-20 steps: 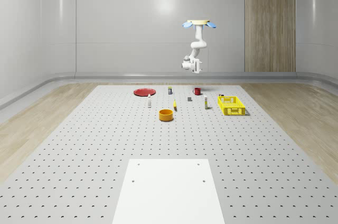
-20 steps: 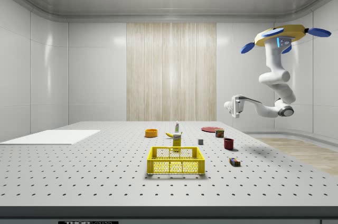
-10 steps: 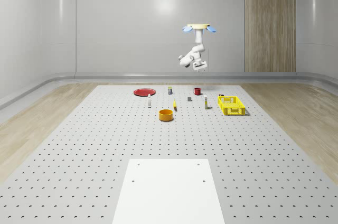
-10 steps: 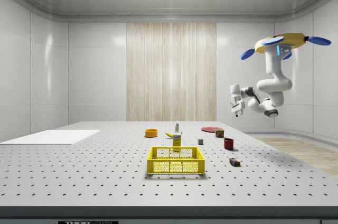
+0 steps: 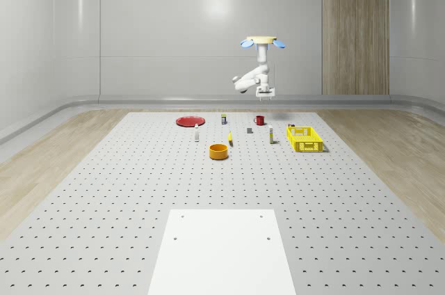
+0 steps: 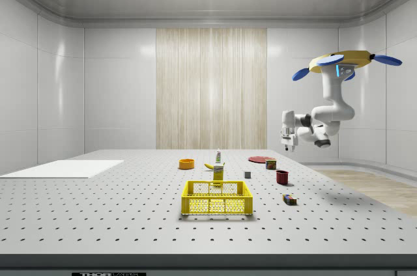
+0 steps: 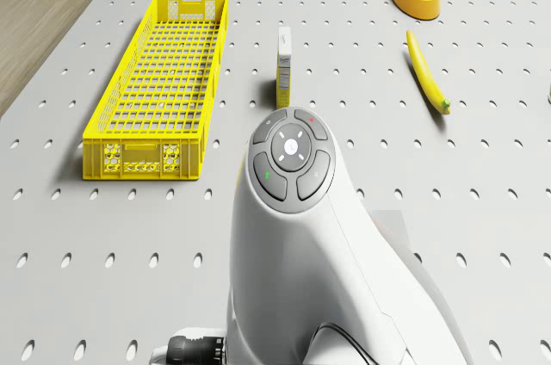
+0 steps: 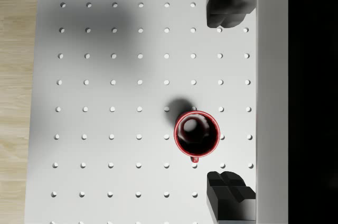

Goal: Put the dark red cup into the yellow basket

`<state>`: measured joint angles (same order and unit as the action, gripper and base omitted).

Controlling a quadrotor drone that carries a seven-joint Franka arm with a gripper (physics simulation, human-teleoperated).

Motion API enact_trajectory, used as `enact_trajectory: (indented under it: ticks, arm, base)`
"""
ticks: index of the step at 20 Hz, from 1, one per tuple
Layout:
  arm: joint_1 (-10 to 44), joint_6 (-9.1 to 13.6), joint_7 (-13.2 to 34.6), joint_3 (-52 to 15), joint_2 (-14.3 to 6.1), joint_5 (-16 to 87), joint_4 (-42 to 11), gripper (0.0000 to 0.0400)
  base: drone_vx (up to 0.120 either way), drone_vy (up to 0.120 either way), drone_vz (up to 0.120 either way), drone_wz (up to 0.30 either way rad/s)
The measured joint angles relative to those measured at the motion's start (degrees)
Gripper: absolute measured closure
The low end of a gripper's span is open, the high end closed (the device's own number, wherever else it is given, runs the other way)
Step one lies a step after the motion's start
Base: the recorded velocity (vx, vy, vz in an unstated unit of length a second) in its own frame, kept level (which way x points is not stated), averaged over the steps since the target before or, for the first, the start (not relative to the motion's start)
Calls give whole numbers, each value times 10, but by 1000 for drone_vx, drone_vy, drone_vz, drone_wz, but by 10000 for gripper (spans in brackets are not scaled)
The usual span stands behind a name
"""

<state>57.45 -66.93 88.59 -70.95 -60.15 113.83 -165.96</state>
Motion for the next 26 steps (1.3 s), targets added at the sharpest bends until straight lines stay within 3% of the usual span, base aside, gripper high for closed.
enact_trajectory:
  ticks: [4, 8, 19, 24, 26]
  arm:
    - [14, -5, 11, -8, -14, -2, 0, 0]
    - [23, -13, 18, -15, -27, -7, 1, 0]
    - [39, -40, 32, -27, -60, -23, 3, 0]
    - [44, -52, 36, -32, -74, -31, 4, 0]
    - [46, -57, 38, -34, -80, -33, 4, 0]
  base:
    - [10, 0, -120, 0]
    - [110, 0, -120, 0]
    - [15, 0, -120, 0]
    - [0, -56, -120, 0]
    - [0, 0, 0, 0]
